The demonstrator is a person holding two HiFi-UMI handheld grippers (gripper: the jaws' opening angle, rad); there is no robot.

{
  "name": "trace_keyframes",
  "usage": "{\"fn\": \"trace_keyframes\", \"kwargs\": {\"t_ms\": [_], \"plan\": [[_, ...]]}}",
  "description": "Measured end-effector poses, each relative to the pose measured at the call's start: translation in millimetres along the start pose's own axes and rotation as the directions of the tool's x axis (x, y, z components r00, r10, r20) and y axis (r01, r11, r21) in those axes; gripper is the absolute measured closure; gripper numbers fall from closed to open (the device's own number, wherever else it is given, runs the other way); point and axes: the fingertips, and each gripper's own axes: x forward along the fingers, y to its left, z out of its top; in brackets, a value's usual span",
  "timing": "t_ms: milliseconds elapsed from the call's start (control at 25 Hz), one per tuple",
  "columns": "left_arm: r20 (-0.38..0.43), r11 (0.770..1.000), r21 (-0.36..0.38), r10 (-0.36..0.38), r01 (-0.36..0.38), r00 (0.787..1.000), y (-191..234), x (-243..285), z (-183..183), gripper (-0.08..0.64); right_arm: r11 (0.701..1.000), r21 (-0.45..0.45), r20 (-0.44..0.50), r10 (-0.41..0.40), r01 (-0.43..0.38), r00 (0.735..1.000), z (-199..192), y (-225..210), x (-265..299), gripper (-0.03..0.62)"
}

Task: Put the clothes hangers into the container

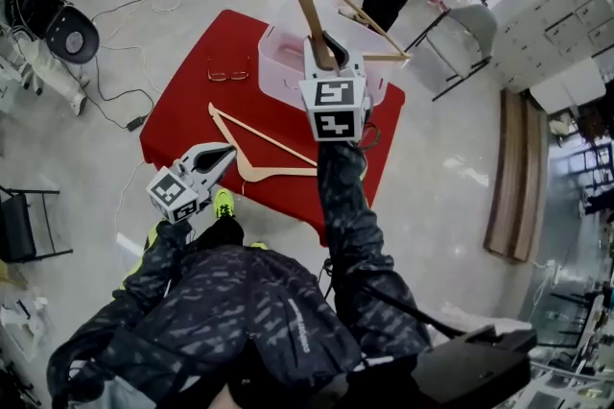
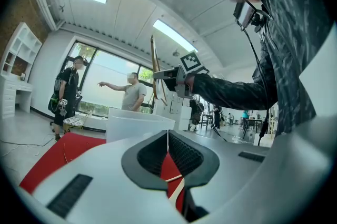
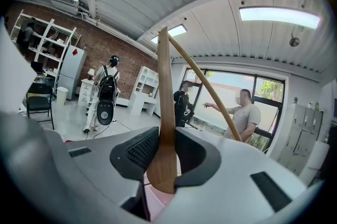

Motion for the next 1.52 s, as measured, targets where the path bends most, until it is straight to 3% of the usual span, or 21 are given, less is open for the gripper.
{"fn": "trace_keyframes", "kwargs": {"t_ms": [560,960,1520], "plan": [[-0.041,0.999,-0.006,-0.037,0.037,0.998,72.0,28.7,16.1,0.548,0.996,0.082,-0.035,-0.03,0.033,0.999,-14.8,-34.5,96.6,0.489],[-0.077,0.998,-0.032,-0.05,0.048,0.996,127.9,38.5,5.5,0.548,0.987,0.151,-0.127,-0.028,0.047,0.992,-65.2,-41.0,165.0,0.489],[-0.092,0.996,-0.06,-0.076,0.071,0.993,148.3,40.9,-0.2,0.548,0.978,0.207,-0.236,0.03,0.02,0.971,-112.4,-27.3,188.7,0.488]]}}
